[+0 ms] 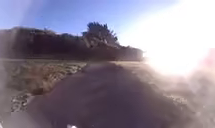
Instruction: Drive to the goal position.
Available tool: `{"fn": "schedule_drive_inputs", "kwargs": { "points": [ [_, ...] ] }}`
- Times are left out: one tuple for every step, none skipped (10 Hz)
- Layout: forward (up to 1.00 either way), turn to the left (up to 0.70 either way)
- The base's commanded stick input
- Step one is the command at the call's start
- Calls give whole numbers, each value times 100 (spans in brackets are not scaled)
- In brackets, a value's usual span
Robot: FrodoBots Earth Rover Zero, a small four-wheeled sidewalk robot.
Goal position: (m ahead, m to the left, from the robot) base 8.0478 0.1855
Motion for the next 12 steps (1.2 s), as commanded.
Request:
{"fn": "schedule_drive_inputs", "kwargs": {
  "points": [
    [70,1],
    [70,14],
    [70,14],
    [70,8],
    [70,0],
    [70,0],
    [70,0],
    [70,0],
    [70,0],
    [70,0],
    [70,0],
    [70,0]
  ]
}}
